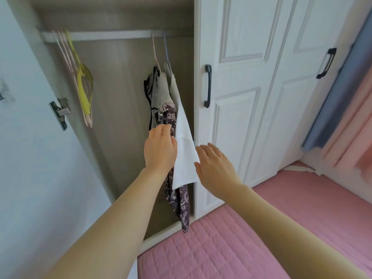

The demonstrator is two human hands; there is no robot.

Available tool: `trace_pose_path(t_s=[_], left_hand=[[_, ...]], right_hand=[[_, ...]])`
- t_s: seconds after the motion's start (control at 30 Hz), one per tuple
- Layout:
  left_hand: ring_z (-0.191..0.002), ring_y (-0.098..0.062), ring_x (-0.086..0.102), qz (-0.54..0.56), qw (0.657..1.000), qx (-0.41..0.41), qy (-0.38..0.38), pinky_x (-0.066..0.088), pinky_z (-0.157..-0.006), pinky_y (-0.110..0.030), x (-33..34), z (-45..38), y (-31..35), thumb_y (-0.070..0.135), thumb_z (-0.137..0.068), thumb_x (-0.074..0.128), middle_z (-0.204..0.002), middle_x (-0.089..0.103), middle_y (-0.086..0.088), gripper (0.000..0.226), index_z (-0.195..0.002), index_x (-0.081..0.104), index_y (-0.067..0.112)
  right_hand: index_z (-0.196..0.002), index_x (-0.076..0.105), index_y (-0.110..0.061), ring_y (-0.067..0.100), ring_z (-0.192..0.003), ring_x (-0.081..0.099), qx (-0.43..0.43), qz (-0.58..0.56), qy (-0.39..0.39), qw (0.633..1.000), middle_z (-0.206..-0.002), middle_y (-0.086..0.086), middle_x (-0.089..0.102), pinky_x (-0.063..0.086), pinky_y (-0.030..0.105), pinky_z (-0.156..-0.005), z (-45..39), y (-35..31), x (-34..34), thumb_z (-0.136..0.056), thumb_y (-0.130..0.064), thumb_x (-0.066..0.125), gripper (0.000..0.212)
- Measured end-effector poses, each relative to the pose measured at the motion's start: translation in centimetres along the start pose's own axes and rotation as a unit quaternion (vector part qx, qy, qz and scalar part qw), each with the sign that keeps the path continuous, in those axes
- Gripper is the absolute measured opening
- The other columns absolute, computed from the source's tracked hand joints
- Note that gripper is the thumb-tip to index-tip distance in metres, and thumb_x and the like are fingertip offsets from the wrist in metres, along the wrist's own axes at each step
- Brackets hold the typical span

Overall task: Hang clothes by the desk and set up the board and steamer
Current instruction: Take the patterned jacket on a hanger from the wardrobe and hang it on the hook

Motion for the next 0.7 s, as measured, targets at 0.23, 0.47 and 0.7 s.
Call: trace_pose_path(t_s=[0.23,0.47,0.7], left_hand=[[-0.123,-0.026,0.045,-0.022,0.997,0.06,0.049,0.047,-0.091,-0.036,-0.3,-8.9,0.0,0.02,-0.097,0.044,-0.135,0.05,-0.006,0.033,-0.128,0.053,0.011],[-0.129,-0.023,0.042,-0.015,0.997,0.068,0.032,0.047,-0.094,-0.038,1.1,-14.6,-1.7,0.029,-0.099,0.043,-0.139,0.047,-0.004,0.037,-0.132,0.051,0.014],[-0.086,-0.02,0.059,0.177,0.983,-0.055,0.005,0.049,-0.071,-0.032,2.1,-18.4,-4.6,0.028,-0.096,0.049,-0.109,0.056,0.001,0.027,-0.121,0.047,0.019]], right_hand=[[-0.118,0.06,0.003,0.037,-0.115,0.055,-0.038,0.017,0.021,0.999,-0.116,0.017,0.063,0.04,0.042,-0.104,-8.6,0.8,-0.2,-0.093,-0.018,0.057,0.032],[-0.147,0.027,-0.007,0.023,-0.135,0.036,-0.055,-0.04,-0.002,0.998,-0.149,0.008,0.036,0.038,0.03,-0.107,-15.9,0.8,1.5,-0.099,-0.024,0.046,0.054],[-0.148,0.019,-0.005,0.027,-0.123,0.049,0.003,-0.138,-0.014,0.99,-0.141,0.016,0.042,0.043,0.032,-0.102,-21.9,0.7,2.1,-0.096,-0.012,0.052,0.063]])
Point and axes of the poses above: each hand's wrist, its own z-axis away from the middle knuckle, its own x-axis out of the palm, y = z × x, the point moved 8 cm from there along -z, towards the middle knuckle
